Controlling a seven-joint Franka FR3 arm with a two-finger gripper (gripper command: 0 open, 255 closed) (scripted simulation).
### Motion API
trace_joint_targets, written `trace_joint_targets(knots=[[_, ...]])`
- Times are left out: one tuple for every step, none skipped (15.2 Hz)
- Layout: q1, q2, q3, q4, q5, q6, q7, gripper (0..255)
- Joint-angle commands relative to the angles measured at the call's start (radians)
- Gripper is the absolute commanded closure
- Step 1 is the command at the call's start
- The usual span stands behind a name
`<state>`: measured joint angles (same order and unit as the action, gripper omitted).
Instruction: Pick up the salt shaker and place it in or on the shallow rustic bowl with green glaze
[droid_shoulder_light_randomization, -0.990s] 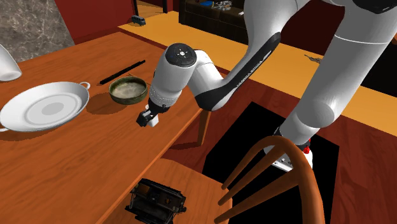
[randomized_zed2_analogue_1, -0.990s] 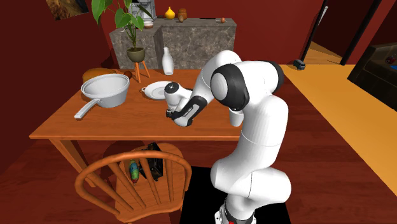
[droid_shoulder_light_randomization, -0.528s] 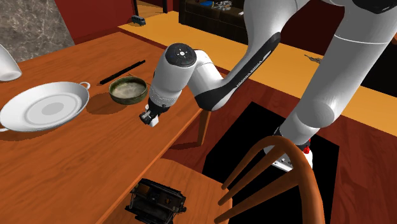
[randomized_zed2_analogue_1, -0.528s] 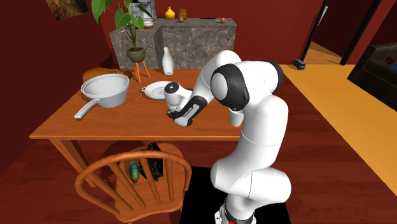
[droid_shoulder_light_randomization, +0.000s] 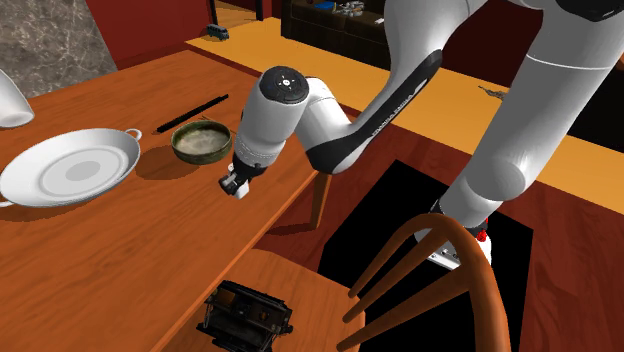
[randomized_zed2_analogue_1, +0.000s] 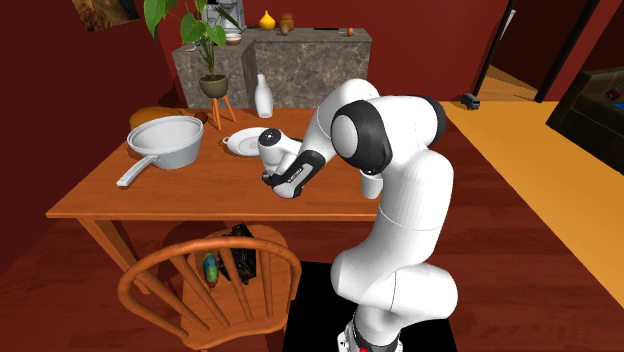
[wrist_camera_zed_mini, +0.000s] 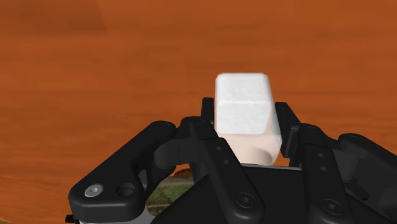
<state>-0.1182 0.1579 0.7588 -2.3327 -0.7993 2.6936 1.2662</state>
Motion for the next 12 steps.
trace_joint_targets(knots=[[-0.012, -0.023, 0.015, -0.003, 0.046, -0.005, -0.036, 255], [-0.019, -0.037, 0.024, -0.004, 0.076, -0.009, -0.06, 255], [-0.025, -0.052, 0.033, -0.005, 0.106, -0.013, -0.084, 255], [-0.031, -0.067, 0.041, -0.006, 0.136, -0.018, -0.108, 255], [-0.036, -0.082, 0.048, -0.006, 0.166, -0.023, -0.132, 255], [-0.041, -0.096, 0.055, -0.006, 0.196, -0.028, -0.156, 255], [-0.044, -0.111, 0.06, -0.005, 0.227, -0.033, -0.179, 255], [-0.046, -0.126, 0.064, -0.004, 0.256, -0.04, -0.203, 255], [-0.047, -0.14, 0.067, -0.003, 0.285, -0.046, -0.226, 255], [-0.048, -0.154, 0.068, -0.001, 0.314, -0.053, -0.249, 255], [-0.047, -0.168, 0.069, 0.001, 0.342, -0.061, -0.271, 255], [-0.046, -0.182, 0.07, 0.004, 0.368, -0.069, -0.292, 255]])
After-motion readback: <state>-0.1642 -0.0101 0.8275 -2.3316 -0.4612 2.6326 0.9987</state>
